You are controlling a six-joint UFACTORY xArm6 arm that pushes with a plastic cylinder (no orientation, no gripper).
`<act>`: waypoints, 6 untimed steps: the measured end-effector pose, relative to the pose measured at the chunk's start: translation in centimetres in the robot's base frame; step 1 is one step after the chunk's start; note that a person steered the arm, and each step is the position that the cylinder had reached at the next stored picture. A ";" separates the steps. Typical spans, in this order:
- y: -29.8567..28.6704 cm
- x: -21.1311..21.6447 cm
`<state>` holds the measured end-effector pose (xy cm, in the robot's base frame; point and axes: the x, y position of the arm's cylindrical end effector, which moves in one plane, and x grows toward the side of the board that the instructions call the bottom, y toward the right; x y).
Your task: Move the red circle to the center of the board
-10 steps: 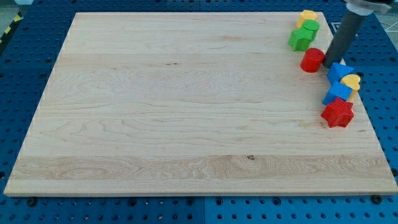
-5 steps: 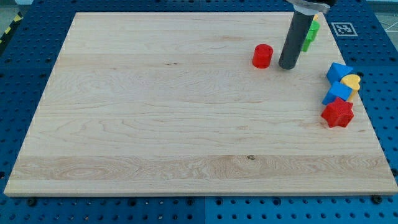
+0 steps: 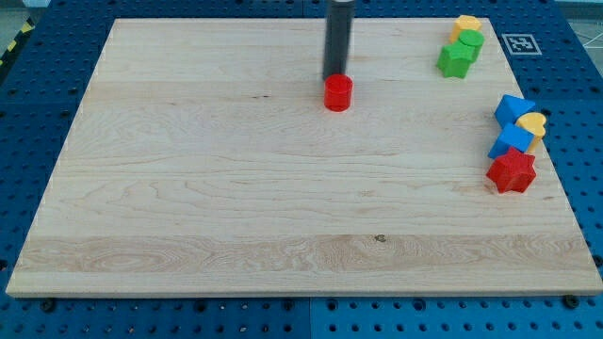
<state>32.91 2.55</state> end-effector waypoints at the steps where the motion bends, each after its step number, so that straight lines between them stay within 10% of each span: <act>1: 1.6 0.2; 3: 6.1 0.6; 6: -1.9 1.8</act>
